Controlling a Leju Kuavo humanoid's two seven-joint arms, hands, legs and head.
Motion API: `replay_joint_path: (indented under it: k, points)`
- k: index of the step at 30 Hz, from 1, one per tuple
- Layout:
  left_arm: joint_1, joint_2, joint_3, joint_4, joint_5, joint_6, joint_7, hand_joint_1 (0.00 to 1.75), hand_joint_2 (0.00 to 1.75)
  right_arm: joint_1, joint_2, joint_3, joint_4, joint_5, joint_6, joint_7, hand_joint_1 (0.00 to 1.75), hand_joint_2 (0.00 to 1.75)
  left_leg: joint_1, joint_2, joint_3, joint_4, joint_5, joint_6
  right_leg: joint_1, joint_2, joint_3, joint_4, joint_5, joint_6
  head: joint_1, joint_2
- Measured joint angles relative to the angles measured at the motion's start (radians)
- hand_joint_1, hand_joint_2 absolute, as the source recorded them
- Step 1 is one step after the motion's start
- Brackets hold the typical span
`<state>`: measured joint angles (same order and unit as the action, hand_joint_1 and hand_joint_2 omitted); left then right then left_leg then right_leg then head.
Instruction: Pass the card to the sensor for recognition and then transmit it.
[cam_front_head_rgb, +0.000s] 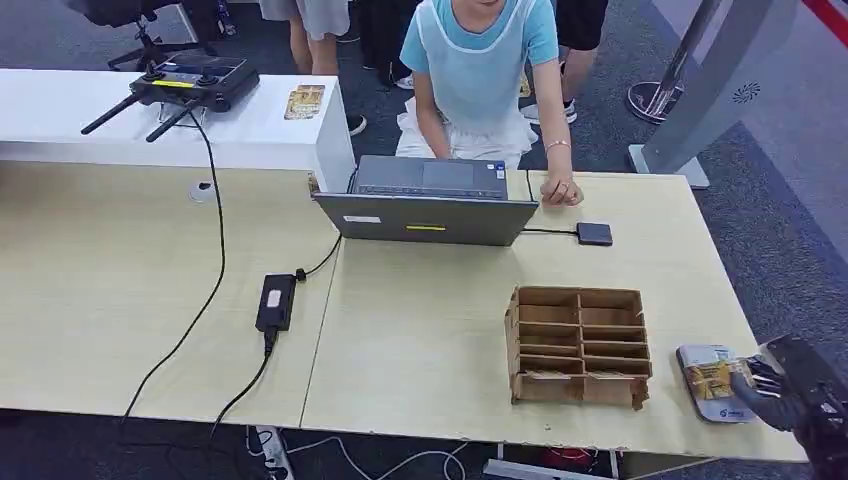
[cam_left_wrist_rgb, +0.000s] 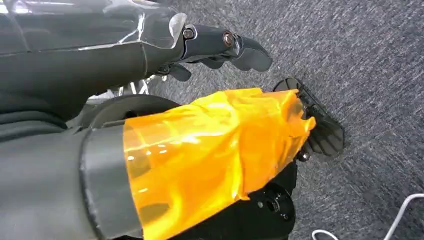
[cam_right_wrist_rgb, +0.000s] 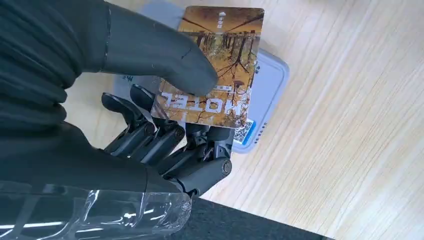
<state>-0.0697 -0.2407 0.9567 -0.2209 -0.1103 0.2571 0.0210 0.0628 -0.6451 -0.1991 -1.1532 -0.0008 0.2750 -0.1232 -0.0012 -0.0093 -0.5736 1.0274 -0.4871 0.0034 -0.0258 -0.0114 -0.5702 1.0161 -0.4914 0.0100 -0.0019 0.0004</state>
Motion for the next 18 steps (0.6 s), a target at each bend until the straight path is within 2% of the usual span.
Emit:
replay_joint_path:
  k: [18]
  points:
    - [0.002,0.010,-0.054,0.000,-0.062,-0.006,0.021,0.00,0.00,-0.048,0.014,0.018,0.035,0.042,-0.043,-0.001,1.75,1.75,0.000,0.000,0.000,0.000,0.000,0.000,0.000,0.000,0.000,0.000,0.000,0.000,0.000,0.000]
